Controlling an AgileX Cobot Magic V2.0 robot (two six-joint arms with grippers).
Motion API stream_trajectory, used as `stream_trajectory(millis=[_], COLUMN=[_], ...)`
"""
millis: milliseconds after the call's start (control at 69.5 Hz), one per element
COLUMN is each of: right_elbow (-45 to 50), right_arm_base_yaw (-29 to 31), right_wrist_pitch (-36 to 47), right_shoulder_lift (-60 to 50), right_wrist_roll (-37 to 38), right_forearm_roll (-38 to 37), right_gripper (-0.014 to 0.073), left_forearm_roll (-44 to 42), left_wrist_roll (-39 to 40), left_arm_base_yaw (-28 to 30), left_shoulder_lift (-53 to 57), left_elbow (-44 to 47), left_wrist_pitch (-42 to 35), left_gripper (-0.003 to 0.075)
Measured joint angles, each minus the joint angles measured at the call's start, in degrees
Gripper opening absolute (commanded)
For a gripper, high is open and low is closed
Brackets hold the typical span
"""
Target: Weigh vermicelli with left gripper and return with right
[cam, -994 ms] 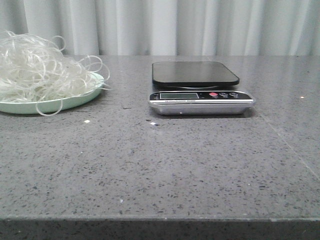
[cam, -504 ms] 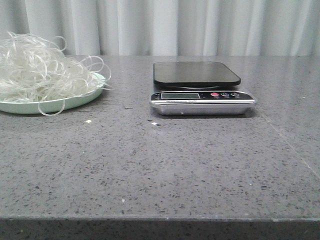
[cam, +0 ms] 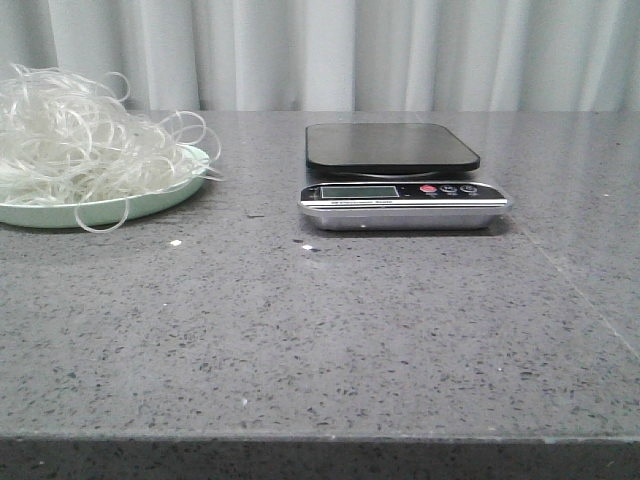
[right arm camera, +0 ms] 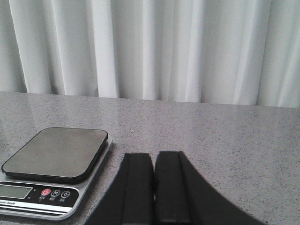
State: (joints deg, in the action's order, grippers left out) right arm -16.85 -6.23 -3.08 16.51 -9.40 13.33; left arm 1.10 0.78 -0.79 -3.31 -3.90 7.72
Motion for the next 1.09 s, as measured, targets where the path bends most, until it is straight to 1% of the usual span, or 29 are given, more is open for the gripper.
stream_trajectory(millis=[86,115,1094], right_elbow=[0.0,0.0,0.13], right_arm_base_yaw=[0.0,0.0,0.0], right_wrist_pitch=[0.0,0.12,0.12], right_shoulder_lift=[0.0,0.0,0.0], right_wrist_roll=[0.0,0.0,0.0], right_forearm_roll=[0.0,0.0,0.0], right_gripper=[0.0151,0.0151,0.0151], left_forearm_roll=[0.04,0.04,0.04], left_wrist_roll=[0.0,0.0,0.0], left_arm_base_yaw=[0.0,0.0,0.0], left_shoulder_lift=[3.24,3.48,3.48], left_elbow=[4.04,4.16,4.16], left_wrist_pitch=[-0.95,-0.06,-0.73], left_gripper=[0.0136,0.0136,0.0136])
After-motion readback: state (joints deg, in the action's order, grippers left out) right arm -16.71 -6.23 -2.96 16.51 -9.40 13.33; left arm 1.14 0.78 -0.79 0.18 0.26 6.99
